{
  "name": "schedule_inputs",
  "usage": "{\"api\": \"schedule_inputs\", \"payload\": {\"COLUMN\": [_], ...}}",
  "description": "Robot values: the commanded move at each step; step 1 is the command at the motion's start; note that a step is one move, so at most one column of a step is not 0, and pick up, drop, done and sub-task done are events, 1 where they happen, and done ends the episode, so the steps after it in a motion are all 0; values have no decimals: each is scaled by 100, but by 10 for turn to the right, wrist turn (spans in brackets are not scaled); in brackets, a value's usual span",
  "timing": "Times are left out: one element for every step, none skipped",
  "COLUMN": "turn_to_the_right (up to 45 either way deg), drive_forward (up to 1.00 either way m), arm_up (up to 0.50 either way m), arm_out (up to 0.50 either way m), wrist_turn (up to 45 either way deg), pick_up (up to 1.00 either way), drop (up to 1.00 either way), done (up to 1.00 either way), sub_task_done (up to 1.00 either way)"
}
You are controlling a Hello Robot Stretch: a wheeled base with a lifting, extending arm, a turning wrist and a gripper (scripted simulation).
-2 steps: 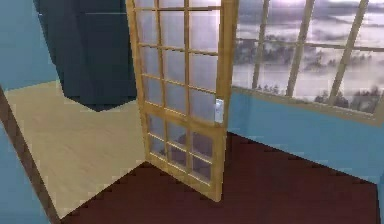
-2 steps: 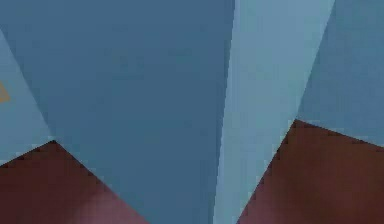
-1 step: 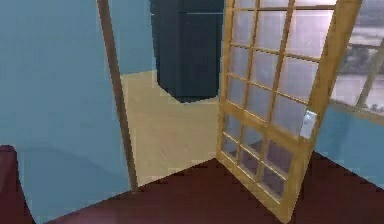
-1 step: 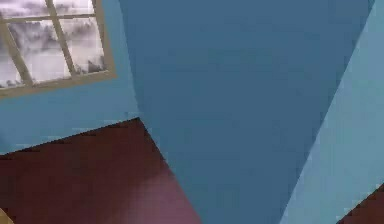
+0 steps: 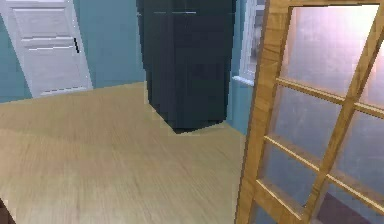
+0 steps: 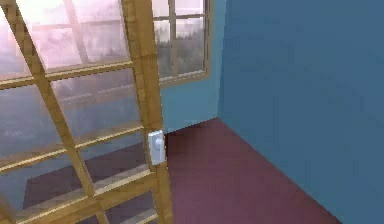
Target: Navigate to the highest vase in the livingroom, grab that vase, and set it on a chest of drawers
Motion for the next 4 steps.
{"api": "schedule_inputs", "payload": {"turn_to_the_right": [-60,0,-210,0], "drive_forward": [0,35,0,50], "arm_up": [0,0,0,0], "arm_out": [0,0,0,0], "wrist_turn": [0,0,0,0], "pick_up": [0,0,0,0], "drop": [0,0,0,0], "done": [0,0,0,0], "sub_task_done": [0,0,0,0]}}
